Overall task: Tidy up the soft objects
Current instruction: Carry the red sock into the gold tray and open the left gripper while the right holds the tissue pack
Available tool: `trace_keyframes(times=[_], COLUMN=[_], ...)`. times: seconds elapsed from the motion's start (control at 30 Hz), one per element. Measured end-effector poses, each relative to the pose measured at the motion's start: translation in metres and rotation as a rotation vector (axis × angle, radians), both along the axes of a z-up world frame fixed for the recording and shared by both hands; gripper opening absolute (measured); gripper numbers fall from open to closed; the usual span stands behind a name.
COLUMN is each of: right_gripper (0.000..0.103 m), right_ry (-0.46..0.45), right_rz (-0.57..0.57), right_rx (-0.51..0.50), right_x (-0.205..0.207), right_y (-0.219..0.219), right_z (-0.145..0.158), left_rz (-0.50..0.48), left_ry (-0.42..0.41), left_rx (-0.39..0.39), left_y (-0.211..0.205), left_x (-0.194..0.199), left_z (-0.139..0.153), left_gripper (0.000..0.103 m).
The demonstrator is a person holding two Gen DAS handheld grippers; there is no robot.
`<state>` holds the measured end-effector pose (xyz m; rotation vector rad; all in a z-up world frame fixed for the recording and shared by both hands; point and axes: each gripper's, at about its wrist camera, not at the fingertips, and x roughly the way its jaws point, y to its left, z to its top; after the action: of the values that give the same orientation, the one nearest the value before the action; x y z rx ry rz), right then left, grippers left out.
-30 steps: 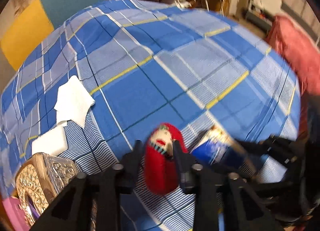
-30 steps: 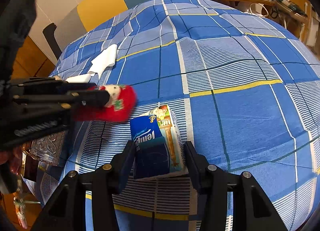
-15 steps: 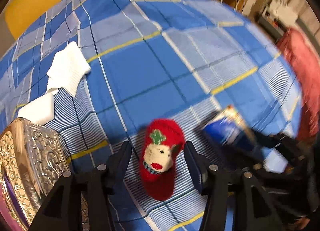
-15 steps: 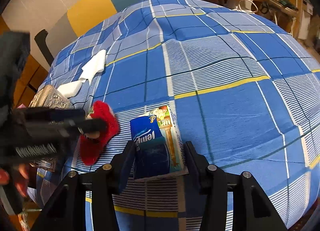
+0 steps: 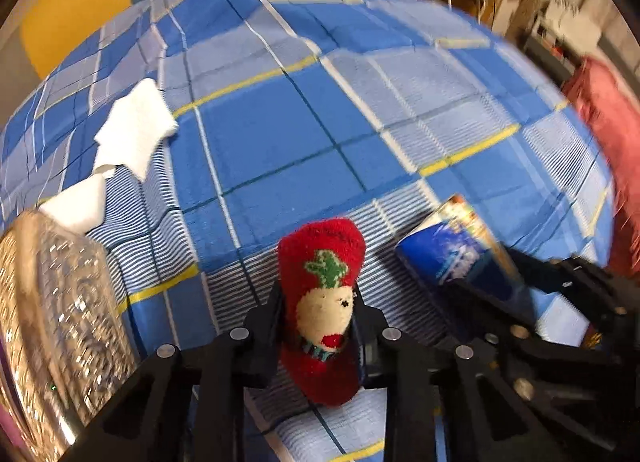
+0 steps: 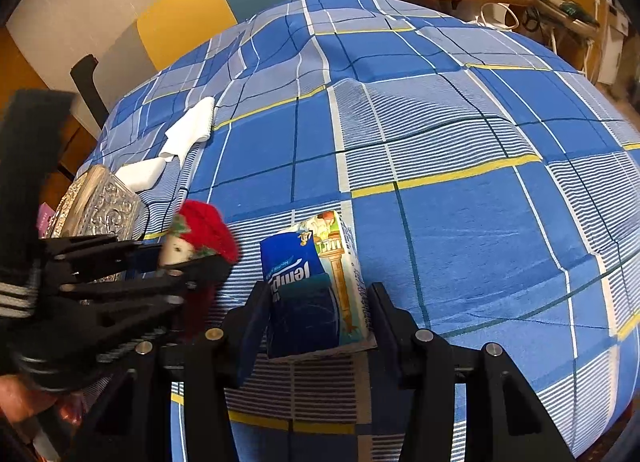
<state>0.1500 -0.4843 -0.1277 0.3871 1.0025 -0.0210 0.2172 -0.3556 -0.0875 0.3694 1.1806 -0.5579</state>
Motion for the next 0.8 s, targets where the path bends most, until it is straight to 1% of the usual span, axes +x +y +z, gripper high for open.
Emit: trace_keyframes(times=[0.1, 0.23, 0.3, 0.43, 0.5, 0.6, 0.7, 0.8], right_gripper=[0.05, 0.05, 0.05, 0.05, 0.05, 0.05, 0.05, 0.05], right_ry=[-0.008, -0.022, -0.027, -0.047, -0.053, -0.066, -0.081, -0.08], right_rz=[0.011, 0.028, 0.036, 0.044, 0.047, 0.059, 0.068, 0.076], right_rx=[-0.021, -0.06, -0.071, -0.113, -0.122, -0.139, -0.185, -0.198], right_x=[0.0, 0.001, 0.001, -0.001, -0.002, -0.004, -0.007, -0.009], right_y=[0.003, 0.009, 0.011, 0.017, 0.019, 0.024, 0.031, 0.036], right_z=[0.002, 0.004, 0.006, 0.009, 0.01, 0.012, 0.014, 0.014], left_rz=[0.01, 0.011, 0.019, 0.061, 0.083, 0.131, 0.194, 0.253], left_ry=[-0.03, -0.079, -0.103, -0.163, -0.19, -0.224, -0.244, -0.257], left_rx=[-0.102, -0.213, -0.254, -0.334, -0.359, -0.386, -0.402, -0.404], left_y=[0.019, 0.035, 0.046, 0.081, 0.098, 0.134, 0.171, 0.203], left_x=[-0.011, -0.028, -0.033, -0.049, -0.05, -0.058, -0.06, -0.061], left_z=[0.021, 0.051, 0.065, 0.09, 0.099, 0.112, 0.118, 0.117], left_gripper=[0.027, 0.027, 0.027, 0.027, 0.027, 0.027, 0.027, 0.027])
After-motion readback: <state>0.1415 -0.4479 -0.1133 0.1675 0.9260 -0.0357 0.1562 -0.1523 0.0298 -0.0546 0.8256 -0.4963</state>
